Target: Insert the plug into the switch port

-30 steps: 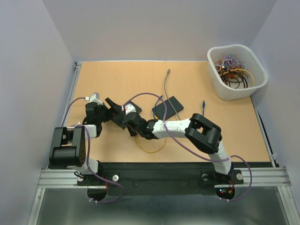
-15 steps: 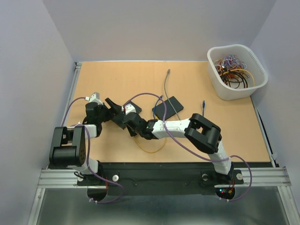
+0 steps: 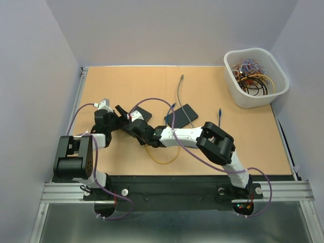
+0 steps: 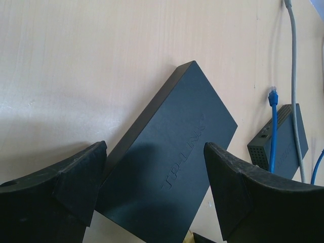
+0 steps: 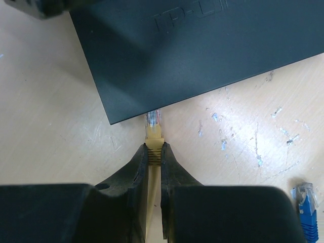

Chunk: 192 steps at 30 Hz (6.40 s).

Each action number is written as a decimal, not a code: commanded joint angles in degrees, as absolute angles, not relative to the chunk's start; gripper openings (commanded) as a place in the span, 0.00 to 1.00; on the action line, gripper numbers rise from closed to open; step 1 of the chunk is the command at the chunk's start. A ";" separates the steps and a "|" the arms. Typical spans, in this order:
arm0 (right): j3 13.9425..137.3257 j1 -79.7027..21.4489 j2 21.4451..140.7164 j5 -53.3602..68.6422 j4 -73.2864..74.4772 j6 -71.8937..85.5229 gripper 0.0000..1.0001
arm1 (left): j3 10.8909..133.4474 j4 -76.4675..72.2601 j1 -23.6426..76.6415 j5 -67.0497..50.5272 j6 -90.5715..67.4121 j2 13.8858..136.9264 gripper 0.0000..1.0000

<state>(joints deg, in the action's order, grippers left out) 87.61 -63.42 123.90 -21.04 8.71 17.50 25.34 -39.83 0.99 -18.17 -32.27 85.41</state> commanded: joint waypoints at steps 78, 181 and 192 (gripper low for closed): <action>66.97 -61.26 112.67 -11.87 -2.81 -2.46 0.00 | 23.11 -29.96 13.89 -5.18 -30.85 65.73 0.79; 86.57 -38.94 117.15 -15.38 6.15 18.28 0.67 | 18.02 -20.48 15.20 4.04 -31.47 49.83 0.81; 89.82 -38.85 120.76 -18.54 9.05 21.36 0.66 | 17.40 -20.74 15.21 3.52 -31.38 49.05 0.81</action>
<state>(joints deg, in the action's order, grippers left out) 86.17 -39.03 120.29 -16.73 8.64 19.55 18.33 -18.17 15.16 3.16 -32.53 50.81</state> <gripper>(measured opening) 0.660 0.807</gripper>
